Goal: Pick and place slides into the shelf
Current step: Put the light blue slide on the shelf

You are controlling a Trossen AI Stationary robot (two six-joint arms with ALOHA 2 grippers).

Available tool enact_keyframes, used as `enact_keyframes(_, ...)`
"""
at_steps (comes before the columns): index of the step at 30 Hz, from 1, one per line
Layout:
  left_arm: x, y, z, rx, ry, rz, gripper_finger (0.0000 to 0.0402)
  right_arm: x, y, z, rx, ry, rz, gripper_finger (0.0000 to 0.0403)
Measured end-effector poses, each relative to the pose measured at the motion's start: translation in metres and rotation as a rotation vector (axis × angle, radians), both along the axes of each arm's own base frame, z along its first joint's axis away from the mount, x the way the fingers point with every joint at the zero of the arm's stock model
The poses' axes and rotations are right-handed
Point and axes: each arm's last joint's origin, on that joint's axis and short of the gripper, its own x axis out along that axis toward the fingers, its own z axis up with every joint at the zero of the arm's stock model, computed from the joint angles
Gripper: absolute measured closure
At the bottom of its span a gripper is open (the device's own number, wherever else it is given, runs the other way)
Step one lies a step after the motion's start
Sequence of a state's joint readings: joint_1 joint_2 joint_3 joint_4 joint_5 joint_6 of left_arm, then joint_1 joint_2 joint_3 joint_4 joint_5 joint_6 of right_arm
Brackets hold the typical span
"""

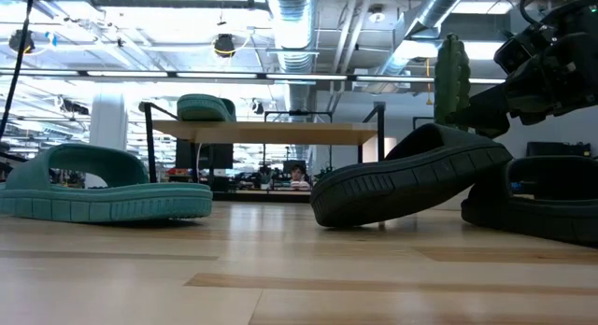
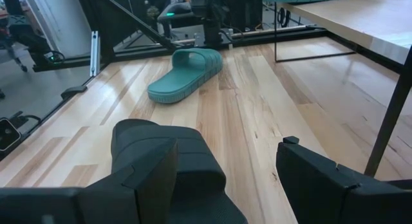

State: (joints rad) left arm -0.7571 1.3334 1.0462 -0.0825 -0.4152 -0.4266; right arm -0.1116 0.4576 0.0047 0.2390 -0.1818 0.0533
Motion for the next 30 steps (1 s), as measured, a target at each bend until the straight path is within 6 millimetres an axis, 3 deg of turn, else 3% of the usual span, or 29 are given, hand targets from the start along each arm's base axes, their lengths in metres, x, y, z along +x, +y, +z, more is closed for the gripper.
enact_keyframes(4,-0.005,0.005,0.027,0.101,-0.126,0.022,0.0298,0.0,0.0,0.0,0.0,0.0,0.0,0.0154)
enact_keyframes(8,-0.04,-0.003,0.075,0.237,-0.355,-0.215,0.0298,0.0,0.0,0.0,0.0,0.0,0.0,0.0154)
enact_keyframes(13,-0.1,-0.019,0.083,0.428,-0.463,-0.651,0.0298,0.0,0.0,0.0,0.0,0.0,-0.001,0.0154)
enact_keyframes(18,-0.142,-0.017,0.082,0.421,-0.417,-0.846,0.0298,0.0,0.0,0.0,0.0,0.0,0.0,0.0154)
enact_keyframes(22,-0.151,-0.007,0.088,0.389,-0.501,-1.073,0.0298,0.0,0.0,0.0,0.0,0.0,0.0,0.0154)
enact_keyframes(25,-0.145,0.014,0.093,0.364,-0.518,-1.143,0.0297,0.0,0.0,0.0,0.0,0.0,0.0,0.0154)
enact_keyframes(27,-0.135,0.03,0.096,0.353,-0.5,-1.103,0.0297,0.0,0.0,0.0,0.0,0.0,0.0,0.0154)
enact_keyframes(30,-0.12,0.058,0.101,0.297,-0.41,-0.902,0.0297,0.0,0.0,0.0,0.0,0.0,0.0,0.0154)
